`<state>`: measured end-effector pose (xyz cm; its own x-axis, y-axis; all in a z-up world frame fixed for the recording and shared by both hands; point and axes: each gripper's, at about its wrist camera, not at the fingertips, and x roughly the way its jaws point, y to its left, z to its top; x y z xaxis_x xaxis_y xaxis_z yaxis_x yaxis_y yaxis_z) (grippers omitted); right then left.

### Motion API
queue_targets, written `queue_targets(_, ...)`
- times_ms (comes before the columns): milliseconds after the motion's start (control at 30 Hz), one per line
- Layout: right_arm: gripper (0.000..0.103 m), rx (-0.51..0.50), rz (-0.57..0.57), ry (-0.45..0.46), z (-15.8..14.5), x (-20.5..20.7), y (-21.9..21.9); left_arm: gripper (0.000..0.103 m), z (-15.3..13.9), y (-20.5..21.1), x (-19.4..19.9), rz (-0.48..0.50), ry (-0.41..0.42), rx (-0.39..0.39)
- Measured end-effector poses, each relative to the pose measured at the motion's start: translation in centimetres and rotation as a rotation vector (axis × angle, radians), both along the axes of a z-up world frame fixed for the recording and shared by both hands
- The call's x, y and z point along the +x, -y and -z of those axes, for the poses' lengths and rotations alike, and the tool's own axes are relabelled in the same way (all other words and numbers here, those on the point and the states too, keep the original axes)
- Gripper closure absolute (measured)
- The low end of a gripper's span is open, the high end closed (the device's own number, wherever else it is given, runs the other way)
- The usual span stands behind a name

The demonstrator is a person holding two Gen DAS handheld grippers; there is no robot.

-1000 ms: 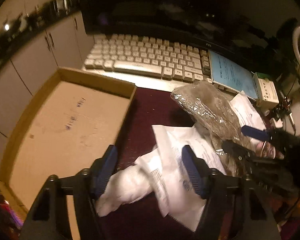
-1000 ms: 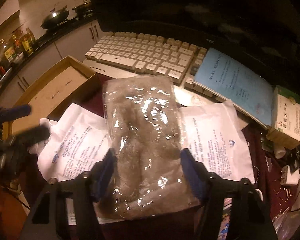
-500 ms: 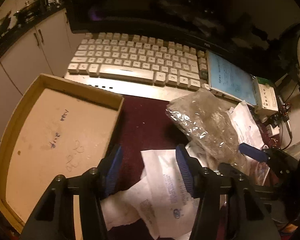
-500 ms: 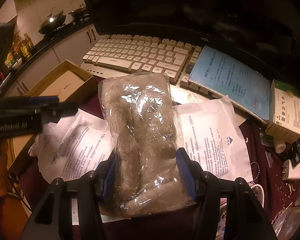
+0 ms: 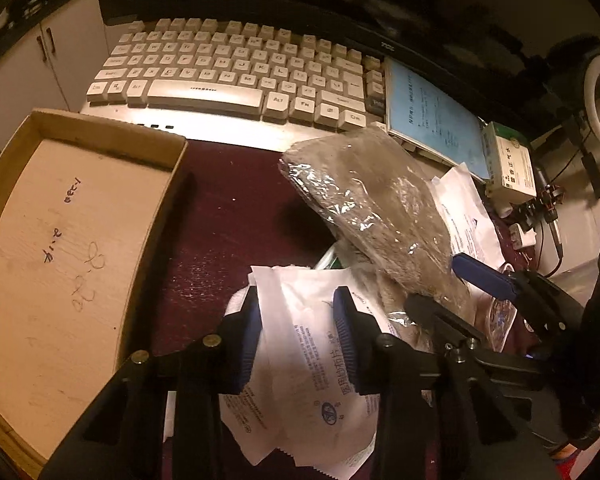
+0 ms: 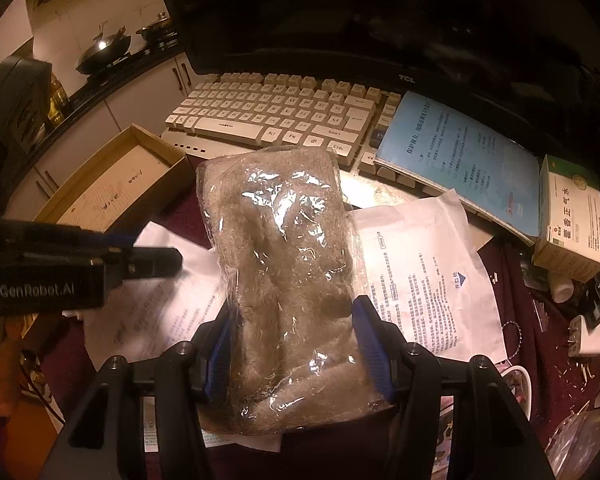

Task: Organize soft objects
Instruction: 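Grasp the white printed packet with the left gripper while the right gripper lifts the bag, then carry the bag and packet into the cardboard tray and open both grippers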

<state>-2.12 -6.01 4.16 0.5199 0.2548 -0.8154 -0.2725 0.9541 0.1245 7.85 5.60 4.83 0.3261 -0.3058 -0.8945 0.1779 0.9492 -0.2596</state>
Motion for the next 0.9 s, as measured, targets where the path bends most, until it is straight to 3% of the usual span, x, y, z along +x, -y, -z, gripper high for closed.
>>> queue_targets(33, 0.042, 0.001, 0.001, 0.0, 0.0, 0.0, 0.0, 0.068, 0.0, 0.1, -0.1, -0.001, 0.001, -0.004)
queue_targets(133, 0.044, -0.001, 0.01, 0.007, 0.0, 0.0, 0.0, 0.087, 0.2, 0.6, -0.3, 0.01, -0.008, -0.032)
queue_targets(200, 0.051, -0.02, 0.02, 0.019, 0.0, -0.1, 0.0, 0.096, 0.5, 1.0, -0.6, 0.016, 0.004, 0.001)
queue_targets(300, 0.059, -0.029, 0.03, 0.032, 0.0, -0.2, 0.2, 0.103, 1.0, 0.3, -0.8, -0.02, 0.006, -0.018)
queue_targets(567, 0.083, 0.011, 0.035, 0.053, -0.4, -0.6, 0.4, 0.103, -0.9, -1.4, -2.8, -0.037, 0.066, -0.085)
queue_targets(900, 0.085, 0.053, 0.013, 0.122, -3.0, -2.0, -0.1, 0.103, -6.0, -3.7, -4.5, -0.063, 0.184, -0.114)
